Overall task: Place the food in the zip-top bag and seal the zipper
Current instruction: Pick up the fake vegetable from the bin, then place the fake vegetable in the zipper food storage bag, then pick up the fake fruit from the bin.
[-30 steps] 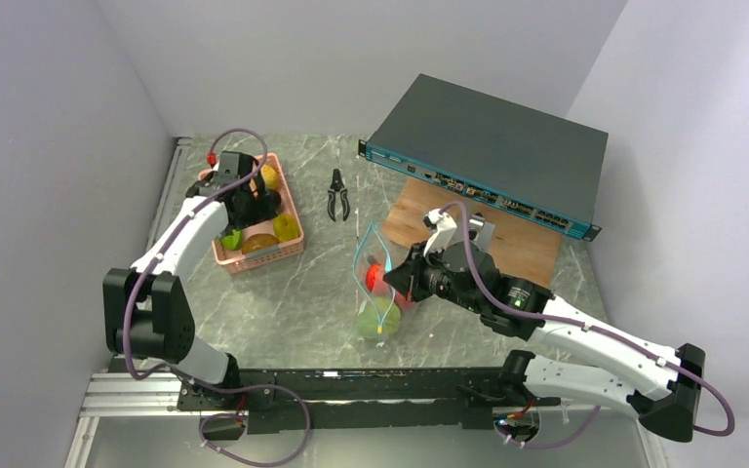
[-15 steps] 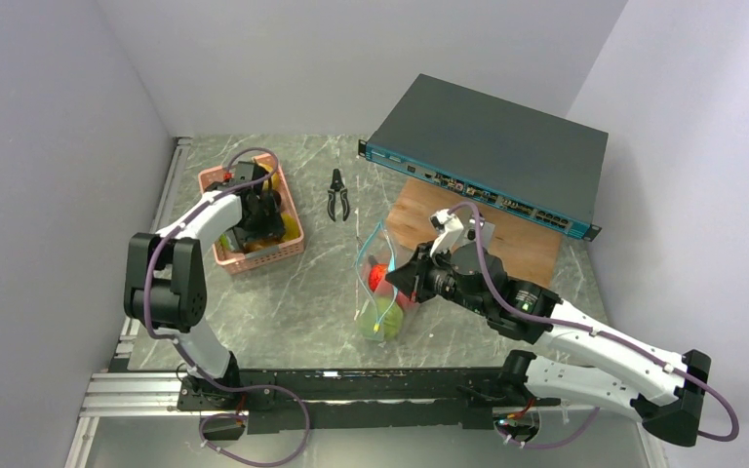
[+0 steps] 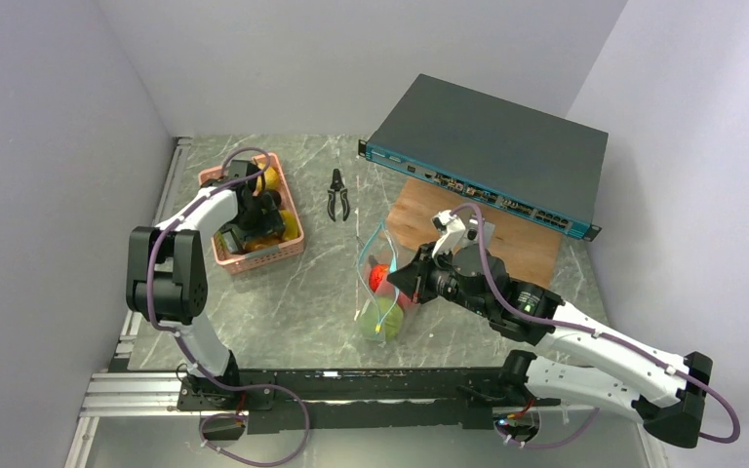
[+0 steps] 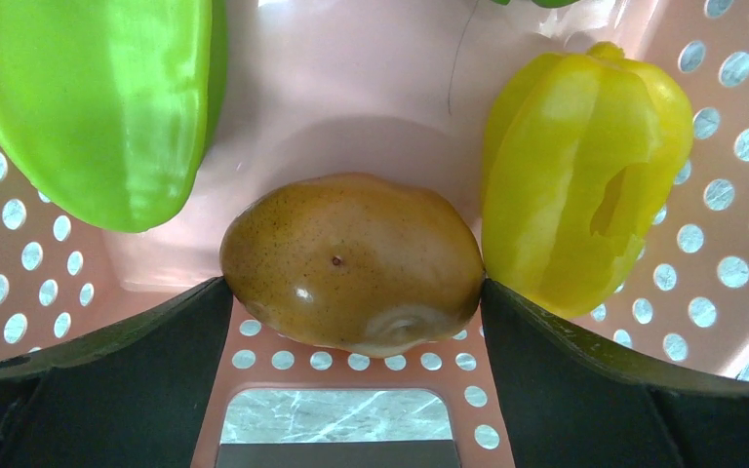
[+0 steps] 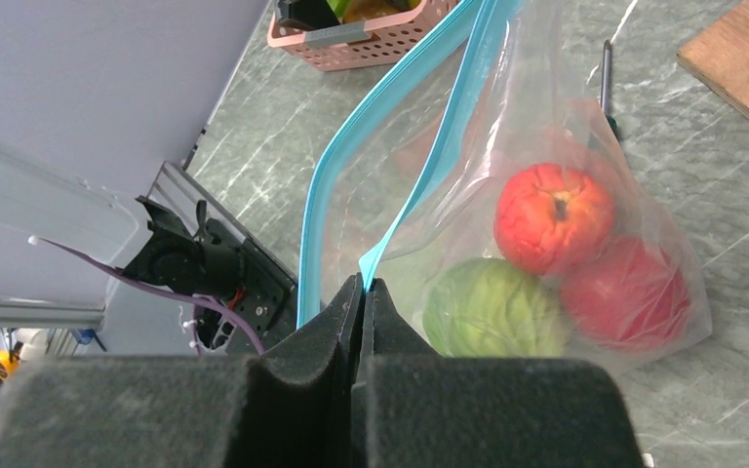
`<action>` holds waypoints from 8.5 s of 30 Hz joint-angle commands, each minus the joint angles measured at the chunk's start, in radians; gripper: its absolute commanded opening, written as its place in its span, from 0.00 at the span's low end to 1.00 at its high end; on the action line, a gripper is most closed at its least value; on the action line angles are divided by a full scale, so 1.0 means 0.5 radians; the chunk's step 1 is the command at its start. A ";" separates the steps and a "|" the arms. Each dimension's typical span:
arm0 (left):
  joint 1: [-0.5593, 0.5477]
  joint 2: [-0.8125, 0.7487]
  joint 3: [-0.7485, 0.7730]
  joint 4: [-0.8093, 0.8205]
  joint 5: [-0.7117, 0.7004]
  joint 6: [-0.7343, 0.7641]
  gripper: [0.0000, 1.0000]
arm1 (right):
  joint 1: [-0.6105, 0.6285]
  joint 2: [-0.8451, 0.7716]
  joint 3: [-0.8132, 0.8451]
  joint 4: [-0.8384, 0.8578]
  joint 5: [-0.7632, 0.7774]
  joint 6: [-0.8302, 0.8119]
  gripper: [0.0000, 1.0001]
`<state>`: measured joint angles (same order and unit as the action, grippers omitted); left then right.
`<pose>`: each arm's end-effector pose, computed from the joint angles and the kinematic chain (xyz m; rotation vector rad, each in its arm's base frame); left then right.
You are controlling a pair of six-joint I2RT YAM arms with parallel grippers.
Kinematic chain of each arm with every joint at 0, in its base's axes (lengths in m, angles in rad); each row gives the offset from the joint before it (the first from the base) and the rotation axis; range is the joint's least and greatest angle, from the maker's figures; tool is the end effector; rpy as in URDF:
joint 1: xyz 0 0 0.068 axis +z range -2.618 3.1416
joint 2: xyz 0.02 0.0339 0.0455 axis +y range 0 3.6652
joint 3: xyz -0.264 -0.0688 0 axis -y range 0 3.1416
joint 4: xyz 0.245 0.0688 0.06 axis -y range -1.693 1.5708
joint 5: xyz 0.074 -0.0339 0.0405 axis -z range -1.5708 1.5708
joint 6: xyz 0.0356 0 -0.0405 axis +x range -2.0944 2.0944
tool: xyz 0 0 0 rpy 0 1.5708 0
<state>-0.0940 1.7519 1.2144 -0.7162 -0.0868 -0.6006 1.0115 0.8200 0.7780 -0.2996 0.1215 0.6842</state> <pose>0.3416 -0.0291 0.1953 -0.7241 2.7193 -0.0382 0.1046 0.1589 0.3196 -0.2467 2.0329 1.0005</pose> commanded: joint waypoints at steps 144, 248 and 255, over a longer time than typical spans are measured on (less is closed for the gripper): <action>-1.220 -1.455 -0.495 0.896 1.421 1.506 1.00 | 0.011 0.021 0.144 0.114 -0.014 -0.034 0.00; 0.200 0.378 0.562 -0.150 -0.367 0.833 0.86 | 0.011 -0.057 0.136 0.080 -0.069 0.013 0.00; 0.200 0.234 0.538 -0.125 -0.252 0.875 0.53 | 0.009 -0.017 0.178 0.070 -0.069 -0.007 0.00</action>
<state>0.0074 1.9385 1.4429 -0.7631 -0.2558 -0.1837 1.0119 0.8135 0.8379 -0.3054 0.0948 0.6842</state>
